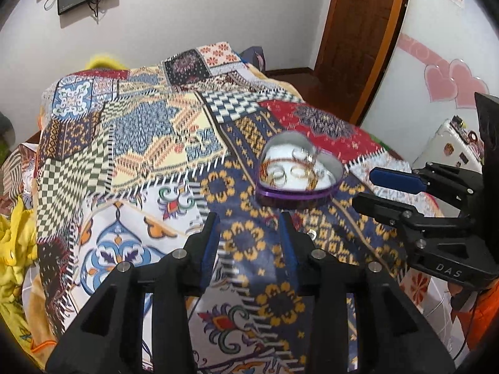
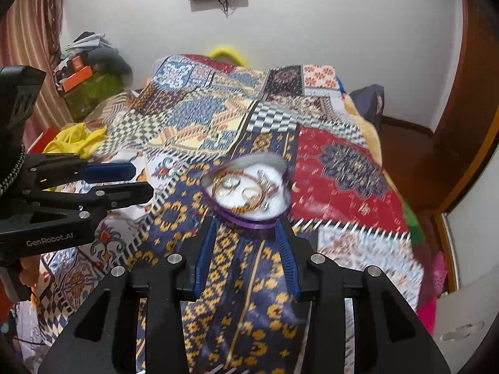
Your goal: Organize jewelry
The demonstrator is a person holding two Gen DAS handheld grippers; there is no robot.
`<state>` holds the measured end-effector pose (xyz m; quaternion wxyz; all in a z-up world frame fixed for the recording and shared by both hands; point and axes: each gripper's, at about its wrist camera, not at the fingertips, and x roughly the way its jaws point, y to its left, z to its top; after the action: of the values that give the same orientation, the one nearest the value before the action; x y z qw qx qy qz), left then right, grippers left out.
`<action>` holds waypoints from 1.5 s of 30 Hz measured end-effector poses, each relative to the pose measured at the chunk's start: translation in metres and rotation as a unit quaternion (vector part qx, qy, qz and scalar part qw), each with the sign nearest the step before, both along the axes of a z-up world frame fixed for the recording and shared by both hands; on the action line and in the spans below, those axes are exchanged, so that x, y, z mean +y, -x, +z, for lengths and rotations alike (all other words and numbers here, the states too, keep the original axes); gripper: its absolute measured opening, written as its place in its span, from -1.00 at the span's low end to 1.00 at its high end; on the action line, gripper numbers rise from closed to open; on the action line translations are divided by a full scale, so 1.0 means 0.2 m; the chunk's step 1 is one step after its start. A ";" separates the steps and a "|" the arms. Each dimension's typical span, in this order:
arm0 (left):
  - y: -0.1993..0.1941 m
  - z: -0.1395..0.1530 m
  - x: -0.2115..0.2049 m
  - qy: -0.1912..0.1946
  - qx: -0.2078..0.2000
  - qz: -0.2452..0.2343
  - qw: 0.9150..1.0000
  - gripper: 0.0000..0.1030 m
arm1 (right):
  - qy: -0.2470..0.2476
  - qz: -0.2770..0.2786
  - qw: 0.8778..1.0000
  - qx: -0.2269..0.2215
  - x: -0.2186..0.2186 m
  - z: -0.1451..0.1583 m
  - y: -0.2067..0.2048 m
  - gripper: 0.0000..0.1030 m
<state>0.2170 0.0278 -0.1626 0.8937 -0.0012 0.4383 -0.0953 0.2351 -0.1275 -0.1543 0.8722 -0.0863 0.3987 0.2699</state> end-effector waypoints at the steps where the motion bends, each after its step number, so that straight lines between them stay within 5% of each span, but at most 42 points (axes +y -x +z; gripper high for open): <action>1: 0.01 -0.02 0.00 0.001 0.003 0.000 1.000 -0.27 | 0.001 0.002 1.000 0.007 0.01 -0.02 0.01 -0.30; 8: 0.03 -0.12 0.04 0.006 0.028 -0.001 1.000 -0.27 | 0.028 0.029 0.998 0.049 0.10 -0.19 0.03 -0.30; 16: 0.01 -0.18 0.08 0.014 0.042 0.003 0.999 -0.27 | 0.055 0.055 0.996 0.035 0.20 -0.23 0.02 -0.31; 23: -0.01 -0.19 0.08 0.023 0.046 0.002 0.999 -0.27 | 0.066 0.077 0.995 0.025 0.24 -0.26 0.04 -0.81; 45: -0.15 -0.28 -0.19 0.044 0.085 -0.038 0.995 -0.27 | 0.024 0.013 0.999 0.020 -0.05 -0.17 0.02 -0.81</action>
<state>0.2468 -0.0108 -0.2177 0.8482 -0.0315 0.5076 -0.1481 0.2302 -0.1377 -0.1892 0.8581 -0.1068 0.4211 0.2738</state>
